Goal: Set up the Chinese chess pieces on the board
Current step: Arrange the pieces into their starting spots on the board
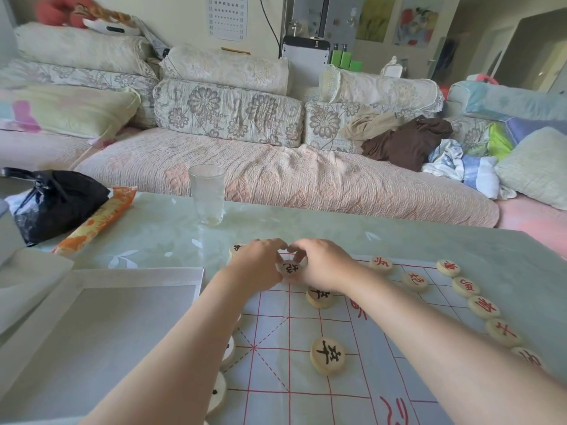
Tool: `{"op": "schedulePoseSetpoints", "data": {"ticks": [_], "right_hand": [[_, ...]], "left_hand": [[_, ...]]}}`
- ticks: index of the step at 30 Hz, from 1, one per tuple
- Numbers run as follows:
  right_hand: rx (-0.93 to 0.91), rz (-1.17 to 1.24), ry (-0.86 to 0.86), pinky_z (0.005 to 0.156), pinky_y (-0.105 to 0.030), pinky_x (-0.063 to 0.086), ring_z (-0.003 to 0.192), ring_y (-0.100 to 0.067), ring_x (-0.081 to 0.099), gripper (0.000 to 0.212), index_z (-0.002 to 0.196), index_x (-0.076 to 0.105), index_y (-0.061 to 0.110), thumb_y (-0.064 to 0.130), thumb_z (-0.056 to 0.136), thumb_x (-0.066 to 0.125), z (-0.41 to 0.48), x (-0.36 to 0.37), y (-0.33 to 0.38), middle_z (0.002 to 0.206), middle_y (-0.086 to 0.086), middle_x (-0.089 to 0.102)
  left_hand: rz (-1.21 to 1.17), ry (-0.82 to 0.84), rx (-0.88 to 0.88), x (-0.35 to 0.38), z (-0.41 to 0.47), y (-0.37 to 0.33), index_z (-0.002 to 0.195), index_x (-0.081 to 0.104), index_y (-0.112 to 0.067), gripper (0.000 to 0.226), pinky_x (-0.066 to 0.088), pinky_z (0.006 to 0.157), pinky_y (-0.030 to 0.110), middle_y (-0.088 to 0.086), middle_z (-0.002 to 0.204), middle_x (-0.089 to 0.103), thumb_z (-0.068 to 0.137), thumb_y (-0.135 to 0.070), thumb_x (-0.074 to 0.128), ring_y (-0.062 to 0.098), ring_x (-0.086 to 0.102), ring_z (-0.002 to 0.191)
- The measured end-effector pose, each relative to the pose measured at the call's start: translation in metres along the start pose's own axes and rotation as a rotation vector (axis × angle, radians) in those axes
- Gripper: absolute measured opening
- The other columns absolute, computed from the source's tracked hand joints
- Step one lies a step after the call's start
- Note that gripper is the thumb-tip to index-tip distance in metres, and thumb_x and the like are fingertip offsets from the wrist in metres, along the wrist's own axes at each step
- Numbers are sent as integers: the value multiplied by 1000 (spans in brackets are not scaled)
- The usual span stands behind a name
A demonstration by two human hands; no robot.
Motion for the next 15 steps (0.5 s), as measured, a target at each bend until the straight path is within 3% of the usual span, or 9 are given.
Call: {"op": "schedulePoseSetpoints", "data": {"ticks": [3,8,12,15], "right_hand": [[-4,89,48,87,-22,42,99,-6,54,59,136,55,33,41,81,75,-1,3,-3,122,19,62],[47,8,5,89,-30,50,102,-10,60,54,123,62,36,59,75,72,-3,-2,-3,107,18,64],[29,31,32,92,-26,48,104,-8,59,49,131,60,34,34,83,70,0,1,-1,117,18,64],[47,57,43,95,-26,47,109,-8,58,55,133,58,35,45,80,72,-1,0,1,119,19,63]], "left_hand": [[52,-52,8,-7,-1,2,131,48,-30,58,43,93,34,-15,102,67,77,-22,67,16,51,110],[80,-16,37,-5,-4,1,128,56,-32,52,41,96,33,-14,111,63,78,-28,69,16,46,114],[122,-29,48,-8,-6,-1,118,63,-34,41,42,93,34,-9,107,61,78,-34,70,18,45,110],[125,-41,41,-11,-6,-1,124,59,-33,48,41,93,32,-10,110,61,77,-38,71,17,45,111]]}}
Point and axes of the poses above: each hand's wrist, its own z-axis towards the middle knuckle, its own x-axis out of the palm, y = z × x, the point moved 8 cm from there along z, towards the middle knuckle
